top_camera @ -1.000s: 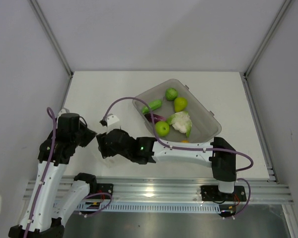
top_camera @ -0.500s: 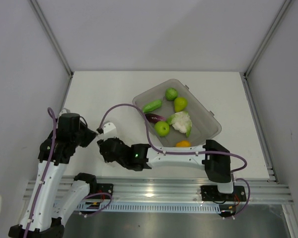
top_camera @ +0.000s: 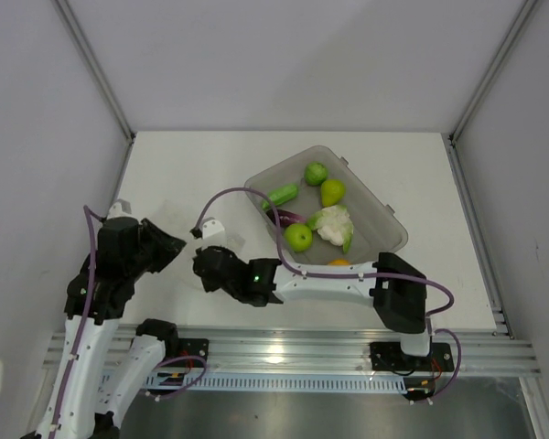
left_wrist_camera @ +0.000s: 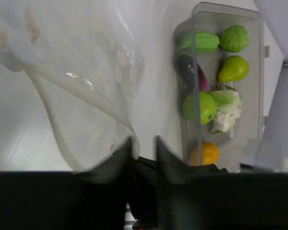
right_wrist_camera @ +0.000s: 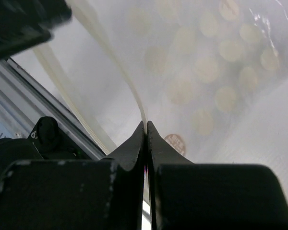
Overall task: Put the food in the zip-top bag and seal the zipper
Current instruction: Open the zipper of the food storage bag.
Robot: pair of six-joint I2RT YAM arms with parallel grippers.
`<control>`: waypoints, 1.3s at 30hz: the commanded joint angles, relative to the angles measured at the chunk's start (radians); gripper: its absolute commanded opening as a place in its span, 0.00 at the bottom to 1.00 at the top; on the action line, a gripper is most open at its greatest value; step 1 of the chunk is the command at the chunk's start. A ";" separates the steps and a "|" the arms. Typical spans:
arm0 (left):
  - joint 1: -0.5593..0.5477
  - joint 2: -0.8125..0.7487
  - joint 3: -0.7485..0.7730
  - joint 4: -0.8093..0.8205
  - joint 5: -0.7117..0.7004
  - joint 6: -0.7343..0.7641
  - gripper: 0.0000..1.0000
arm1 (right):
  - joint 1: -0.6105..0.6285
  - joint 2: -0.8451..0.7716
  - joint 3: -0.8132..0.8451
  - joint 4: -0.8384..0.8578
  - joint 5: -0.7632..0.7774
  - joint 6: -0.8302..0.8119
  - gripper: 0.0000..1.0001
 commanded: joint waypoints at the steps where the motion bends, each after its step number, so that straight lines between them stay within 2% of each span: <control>1: -0.008 -0.035 -0.009 0.130 0.099 0.095 0.41 | -0.022 -0.080 -0.040 0.042 -0.062 0.047 0.00; 2: -0.008 -0.044 -0.021 0.150 0.117 0.108 0.73 | -0.030 -0.088 -0.048 0.051 -0.084 0.070 0.00; 5: -0.008 -0.105 -0.035 0.194 0.128 0.134 0.99 | -0.059 -0.123 -0.080 0.073 -0.147 0.096 0.00; 8: -0.007 -0.168 -0.043 0.254 0.154 0.194 0.99 | -0.096 -0.145 -0.093 0.076 -0.213 0.128 0.00; 12: -0.008 -0.208 0.009 0.234 0.097 0.246 0.99 | -0.147 -0.162 -0.087 0.062 -0.274 0.156 0.00; 20: -0.008 -0.265 0.000 0.162 0.065 0.275 0.85 | -0.275 -0.156 0.019 -0.033 -0.385 0.154 0.00; 24: -0.008 -0.288 -0.051 0.141 0.045 0.275 0.84 | -0.295 -0.166 0.039 -0.048 -0.403 0.136 0.00; 32: -0.008 -0.159 -0.114 0.171 0.047 0.268 0.88 | -0.271 -0.192 0.039 -0.058 -0.392 0.124 0.00; 34: -0.008 -0.129 -0.114 0.179 0.004 0.263 0.88 | -0.259 -0.199 0.039 -0.061 -0.392 0.124 0.00; 39: -0.008 -0.053 -0.107 0.226 0.021 0.257 0.88 | -0.236 -0.205 0.044 -0.062 -0.374 0.108 0.00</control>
